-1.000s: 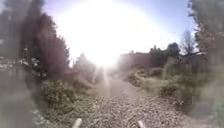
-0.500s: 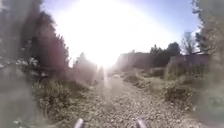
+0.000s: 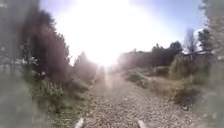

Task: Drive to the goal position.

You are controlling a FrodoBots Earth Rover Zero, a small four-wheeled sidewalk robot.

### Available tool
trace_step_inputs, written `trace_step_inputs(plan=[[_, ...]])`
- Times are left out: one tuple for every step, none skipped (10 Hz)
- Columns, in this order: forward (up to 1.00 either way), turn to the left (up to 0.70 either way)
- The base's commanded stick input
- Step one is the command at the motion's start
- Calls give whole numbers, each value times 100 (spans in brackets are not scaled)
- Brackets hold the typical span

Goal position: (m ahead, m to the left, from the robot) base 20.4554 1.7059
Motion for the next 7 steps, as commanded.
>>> trace_step_inputs(plan=[[50, 0], [50, 0], [50, 0], [50, 0], [50, 0], [50, 0], [50, 0]])
